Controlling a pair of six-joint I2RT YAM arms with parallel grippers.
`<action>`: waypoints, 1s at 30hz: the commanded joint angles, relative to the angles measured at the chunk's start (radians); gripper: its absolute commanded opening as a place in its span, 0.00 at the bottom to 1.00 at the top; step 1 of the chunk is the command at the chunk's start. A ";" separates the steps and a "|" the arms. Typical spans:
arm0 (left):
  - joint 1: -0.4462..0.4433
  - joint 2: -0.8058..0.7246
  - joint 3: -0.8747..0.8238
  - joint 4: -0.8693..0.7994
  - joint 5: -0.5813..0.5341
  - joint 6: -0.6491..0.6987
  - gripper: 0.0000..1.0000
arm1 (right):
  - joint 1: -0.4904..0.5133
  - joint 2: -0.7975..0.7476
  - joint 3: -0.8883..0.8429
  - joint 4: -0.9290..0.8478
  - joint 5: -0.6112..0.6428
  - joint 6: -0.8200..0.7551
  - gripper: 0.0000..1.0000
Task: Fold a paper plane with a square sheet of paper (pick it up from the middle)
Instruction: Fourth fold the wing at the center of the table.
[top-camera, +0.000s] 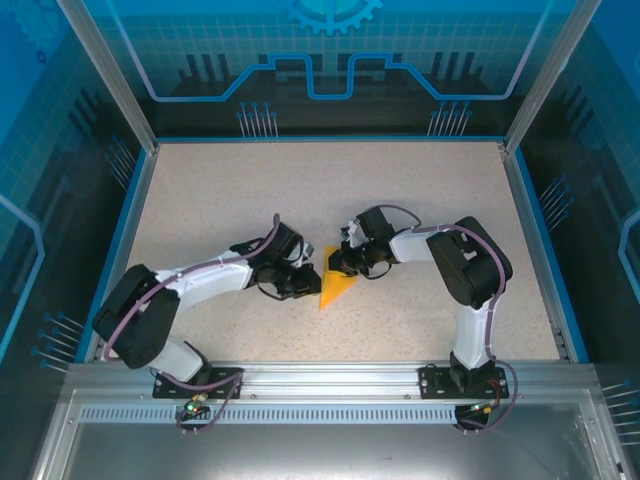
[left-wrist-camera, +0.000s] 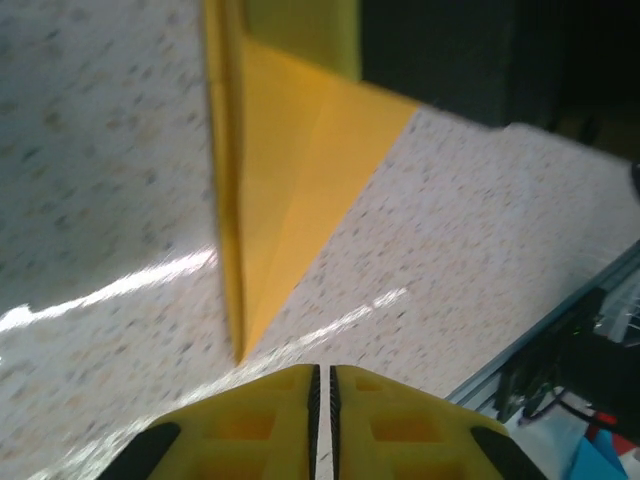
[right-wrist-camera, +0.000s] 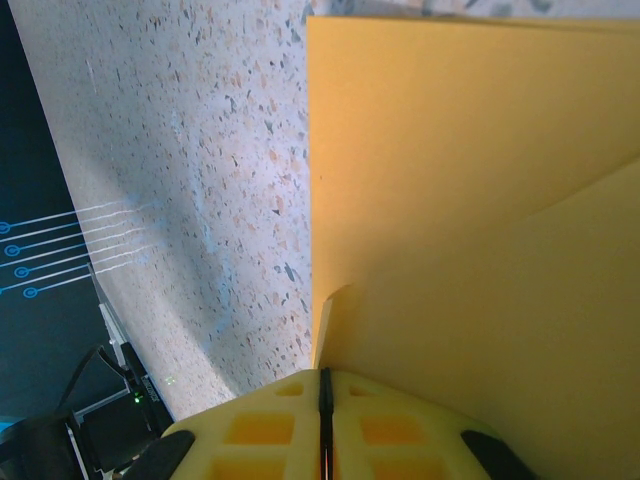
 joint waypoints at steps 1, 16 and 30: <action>0.007 0.070 0.053 0.144 0.083 -0.050 0.13 | 0.002 0.080 -0.039 -0.085 0.103 -0.008 0.10; 0.010 0.264 -0.028 0.228 0.085 -0.091 0.08 | 0.000 0.082 -0.038 -0.091 0.102 -0.012 0.10; 0.012 0.212 -0.147 0.241 0.096 -0.093 0.09 | -0.004 0.078 -0.041 -0.097 0.106 -0.013 0.10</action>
